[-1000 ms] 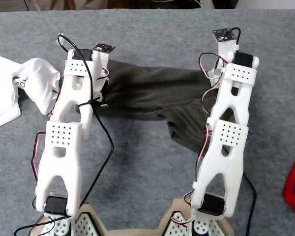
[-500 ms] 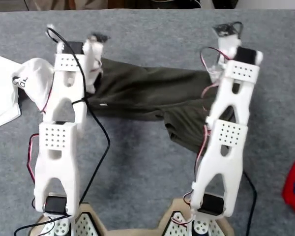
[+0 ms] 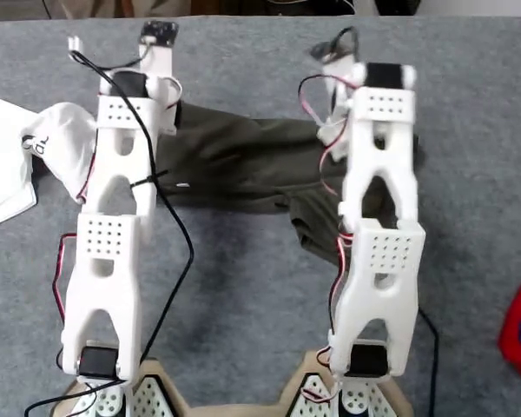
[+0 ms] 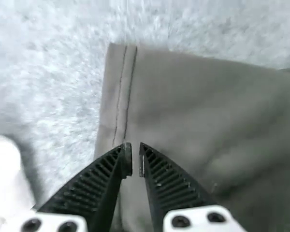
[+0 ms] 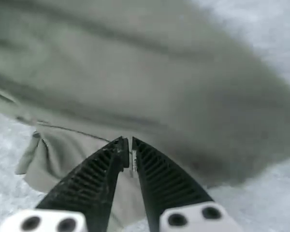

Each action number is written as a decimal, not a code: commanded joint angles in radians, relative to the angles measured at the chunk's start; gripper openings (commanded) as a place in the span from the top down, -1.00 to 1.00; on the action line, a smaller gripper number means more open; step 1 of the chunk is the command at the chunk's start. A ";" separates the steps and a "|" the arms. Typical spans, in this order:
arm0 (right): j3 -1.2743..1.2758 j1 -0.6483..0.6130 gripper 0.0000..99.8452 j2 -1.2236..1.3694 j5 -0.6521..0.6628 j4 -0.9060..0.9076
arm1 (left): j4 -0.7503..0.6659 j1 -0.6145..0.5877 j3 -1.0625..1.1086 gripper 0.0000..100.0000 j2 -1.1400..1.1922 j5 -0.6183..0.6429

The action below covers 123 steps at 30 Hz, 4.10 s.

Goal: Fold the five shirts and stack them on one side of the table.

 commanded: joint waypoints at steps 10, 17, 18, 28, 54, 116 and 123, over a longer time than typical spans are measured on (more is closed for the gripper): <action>0.288 0.127 0.94 -0.073 0.084 -0.126 | -0.106 -0.091 -0.048 0.91 0.136 -0.109; 0.278 0.136 0.94 -0.079 0.130 -0.089 | -0.103 -0.146 -0.048 0.90 0.130 -0.143; 0.275 0.119 0.94 -0.081 0.130 -0.089 | -0.101 -0.146 -0.048 0.90 0.128 -0.141; 0.041 -0.036 0.94 -0.237 0.124 0.084 | 0.261 -0.041 -0.311 0.91 0.035 -0.144; 0.599 0.079 0.94 -0.216 0.181 -0.614 | 0.020 0.028 0.853 0.96 -0.374 -0.141; 1.666 0.081 0.46 -1.388 0.815 -0.347 | 0.095 -0.368 2.042 0.96 -2.037 -0.175; 1.794 0.042 0.46 -1.389 0.760 -0.496 | 0.087 -0.390 2.091 0.96 -2.037 -0.135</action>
